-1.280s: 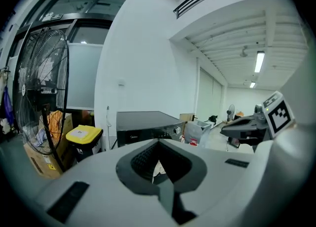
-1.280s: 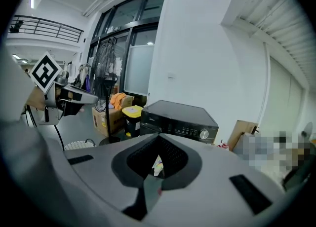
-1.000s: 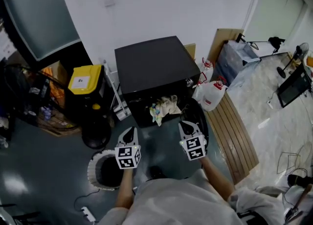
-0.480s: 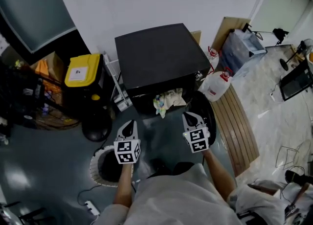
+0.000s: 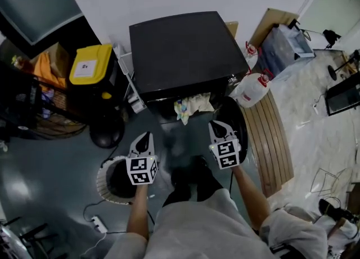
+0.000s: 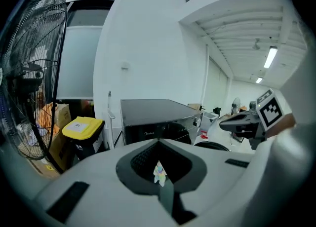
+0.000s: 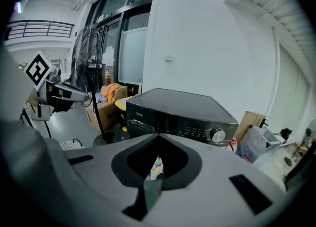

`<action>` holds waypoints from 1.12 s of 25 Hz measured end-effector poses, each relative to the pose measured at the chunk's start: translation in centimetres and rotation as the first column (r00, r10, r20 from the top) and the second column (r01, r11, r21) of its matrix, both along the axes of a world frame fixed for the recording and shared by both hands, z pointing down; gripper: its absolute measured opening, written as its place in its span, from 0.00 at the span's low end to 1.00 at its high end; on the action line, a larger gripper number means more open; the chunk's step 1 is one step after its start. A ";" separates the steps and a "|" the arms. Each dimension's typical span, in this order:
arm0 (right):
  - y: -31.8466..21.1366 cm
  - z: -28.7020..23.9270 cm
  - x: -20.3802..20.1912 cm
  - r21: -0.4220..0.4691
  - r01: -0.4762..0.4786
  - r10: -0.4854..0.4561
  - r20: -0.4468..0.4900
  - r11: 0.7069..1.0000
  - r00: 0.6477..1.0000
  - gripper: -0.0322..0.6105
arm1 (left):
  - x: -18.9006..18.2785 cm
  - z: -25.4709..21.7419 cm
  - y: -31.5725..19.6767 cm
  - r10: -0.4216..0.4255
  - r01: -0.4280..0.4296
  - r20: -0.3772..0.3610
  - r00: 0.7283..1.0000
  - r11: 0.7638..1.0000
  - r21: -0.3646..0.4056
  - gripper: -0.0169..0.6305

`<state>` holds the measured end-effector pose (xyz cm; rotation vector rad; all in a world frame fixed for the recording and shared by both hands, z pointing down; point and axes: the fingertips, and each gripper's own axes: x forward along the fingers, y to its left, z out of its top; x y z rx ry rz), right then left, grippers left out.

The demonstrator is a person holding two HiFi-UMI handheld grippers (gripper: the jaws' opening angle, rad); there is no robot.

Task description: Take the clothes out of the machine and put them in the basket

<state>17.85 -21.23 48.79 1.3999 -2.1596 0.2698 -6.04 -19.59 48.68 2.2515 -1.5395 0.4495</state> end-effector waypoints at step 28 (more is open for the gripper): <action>-7.6 19.0 4.6 -0.100 0.034 -0.030 0.041 0.994 0.999 0.08 | 7.3 16.1 -3.5 -0.098 0.099 0.018 0.995 0.991 -0.092 0.05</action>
